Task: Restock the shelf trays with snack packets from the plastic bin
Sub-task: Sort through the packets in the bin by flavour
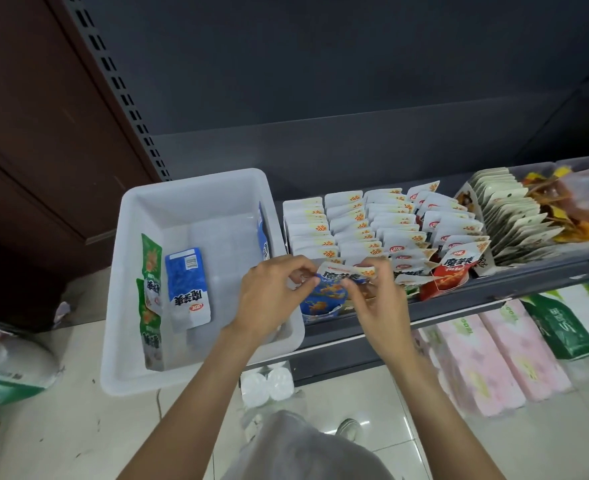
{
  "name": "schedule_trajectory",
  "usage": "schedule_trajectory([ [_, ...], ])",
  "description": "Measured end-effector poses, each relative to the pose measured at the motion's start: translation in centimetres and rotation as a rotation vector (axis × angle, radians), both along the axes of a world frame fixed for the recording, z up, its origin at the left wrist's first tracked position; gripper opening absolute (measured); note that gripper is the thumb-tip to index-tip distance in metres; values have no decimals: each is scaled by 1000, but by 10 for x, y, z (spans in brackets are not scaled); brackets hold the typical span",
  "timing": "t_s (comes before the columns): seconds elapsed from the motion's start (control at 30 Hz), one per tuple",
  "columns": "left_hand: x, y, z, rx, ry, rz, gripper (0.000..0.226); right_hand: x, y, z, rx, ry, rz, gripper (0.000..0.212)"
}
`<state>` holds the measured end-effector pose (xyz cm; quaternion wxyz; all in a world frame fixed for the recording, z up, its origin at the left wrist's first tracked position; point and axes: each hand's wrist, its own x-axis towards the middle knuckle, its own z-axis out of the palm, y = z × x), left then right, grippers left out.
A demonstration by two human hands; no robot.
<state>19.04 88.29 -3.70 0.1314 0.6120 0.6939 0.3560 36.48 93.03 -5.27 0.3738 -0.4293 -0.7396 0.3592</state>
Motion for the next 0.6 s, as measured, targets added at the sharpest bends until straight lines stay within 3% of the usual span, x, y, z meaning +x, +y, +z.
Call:
schedule_trajectory([
  [0.13,-6,-7,-7,125,147,-49,18,-5,-8,-5,74,69,11,38],
  [0.23,-9,-11,-20,139,196,-31,25,-5,-11,-20,128,-29,36,39],
  [0.43,0,-8,-21,100,163,-6,16,4,4,-20,320,-168,103,25],
  [0.6,-5,-11,-26,49,189,41,8,-6,11,-14,355,-369,146,32],
])
